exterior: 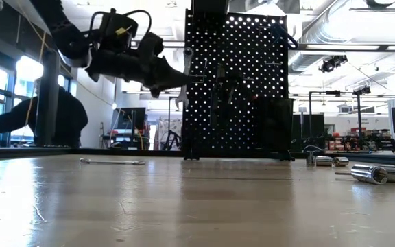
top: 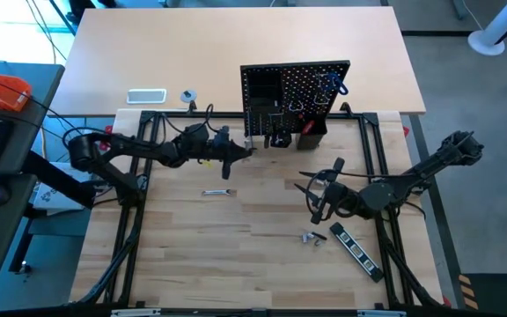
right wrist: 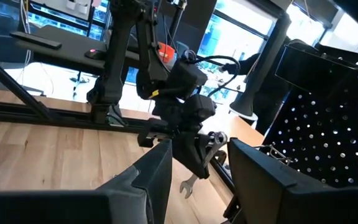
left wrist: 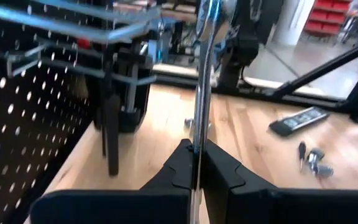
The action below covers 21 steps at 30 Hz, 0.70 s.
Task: Hang tools onto peg board
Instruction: Hang the silver wrench on the peg board
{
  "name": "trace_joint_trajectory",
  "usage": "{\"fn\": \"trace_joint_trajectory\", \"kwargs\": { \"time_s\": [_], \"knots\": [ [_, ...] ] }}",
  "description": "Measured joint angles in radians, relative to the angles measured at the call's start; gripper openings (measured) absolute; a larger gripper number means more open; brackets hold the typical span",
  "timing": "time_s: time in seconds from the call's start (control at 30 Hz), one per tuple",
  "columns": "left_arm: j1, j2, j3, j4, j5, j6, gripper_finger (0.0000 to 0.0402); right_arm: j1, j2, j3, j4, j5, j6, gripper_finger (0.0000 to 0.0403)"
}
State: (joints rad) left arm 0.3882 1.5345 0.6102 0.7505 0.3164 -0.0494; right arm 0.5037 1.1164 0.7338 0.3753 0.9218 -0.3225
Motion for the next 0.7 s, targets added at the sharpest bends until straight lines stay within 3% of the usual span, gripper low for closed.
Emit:
{"fn": "trace_joint_trajectory", "kwargs": {
  "time_s": [0.7],
  "knots": [
    [0.037,0.029,0.034,-0.024,0.015,-0.002,0.0003,0.000,0.000,0.000,-0.020,0.000,0.007,0.0154]
  ]
}}
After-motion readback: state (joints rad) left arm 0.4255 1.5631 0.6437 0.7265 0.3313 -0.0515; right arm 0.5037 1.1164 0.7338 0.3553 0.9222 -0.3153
